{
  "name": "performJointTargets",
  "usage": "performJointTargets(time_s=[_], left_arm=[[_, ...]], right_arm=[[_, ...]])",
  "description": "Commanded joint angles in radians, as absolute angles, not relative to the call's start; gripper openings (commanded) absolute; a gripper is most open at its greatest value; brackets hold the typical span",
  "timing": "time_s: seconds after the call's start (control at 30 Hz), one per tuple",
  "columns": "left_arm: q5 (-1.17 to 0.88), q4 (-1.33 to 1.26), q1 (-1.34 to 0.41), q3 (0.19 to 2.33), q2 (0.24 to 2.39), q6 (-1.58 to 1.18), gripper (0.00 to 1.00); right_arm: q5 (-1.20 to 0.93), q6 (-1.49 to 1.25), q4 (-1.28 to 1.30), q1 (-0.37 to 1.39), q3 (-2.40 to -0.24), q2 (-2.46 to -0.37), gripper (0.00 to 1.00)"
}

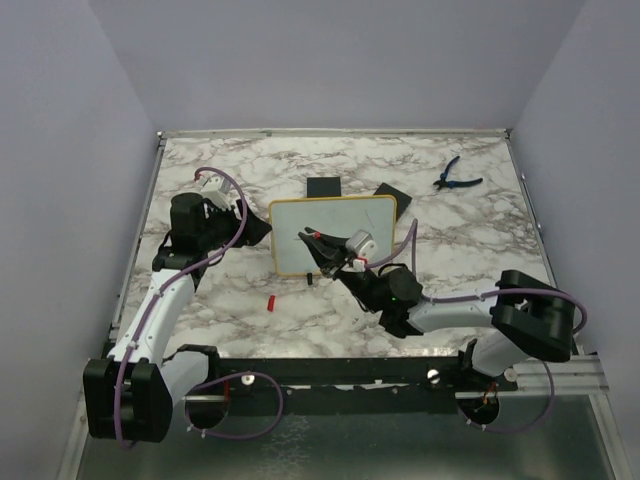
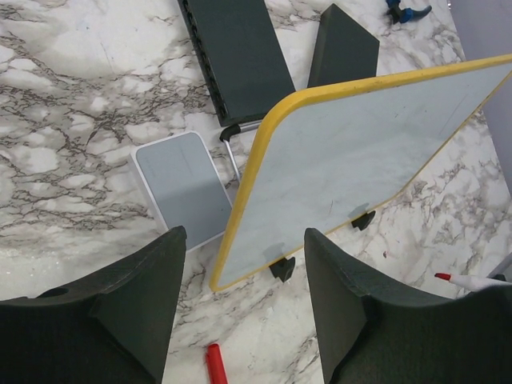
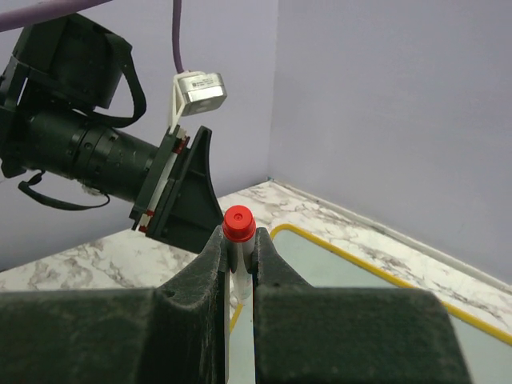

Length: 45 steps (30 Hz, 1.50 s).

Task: Write a sentence on the whiteboard

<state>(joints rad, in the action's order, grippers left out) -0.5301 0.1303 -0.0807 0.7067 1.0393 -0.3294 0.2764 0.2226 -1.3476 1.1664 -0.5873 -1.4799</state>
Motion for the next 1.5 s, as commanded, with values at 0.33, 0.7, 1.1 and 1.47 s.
performJointTargets(time_s=[0.33,0.7,1.1,1.47], left_arm=[[-0.496,0.142,-0.083,0.712,1.040,-0.339,0.55],[-0.488,0.143,-0.084,0.710,1.040,-0.347,0.54],[-0.493,0.142,-0.084,0.709,1.037,-0.348,0.52],[-0.499,0.143,-0.083,0.709,1.038,-0.348,0.51]], right_arm=[[0.319,0.481,-1.551,1.181,-0.741,-1.709,0.01],[0.309,0.539,-1.567,1.181,-0.840,-1.841,0.01],[0.324,0.604,-1.599,1.181,-0.904,-1.926,0.01],[0.341,0.638,-1.620,1.169,-0.934,-1.962,0.01]])
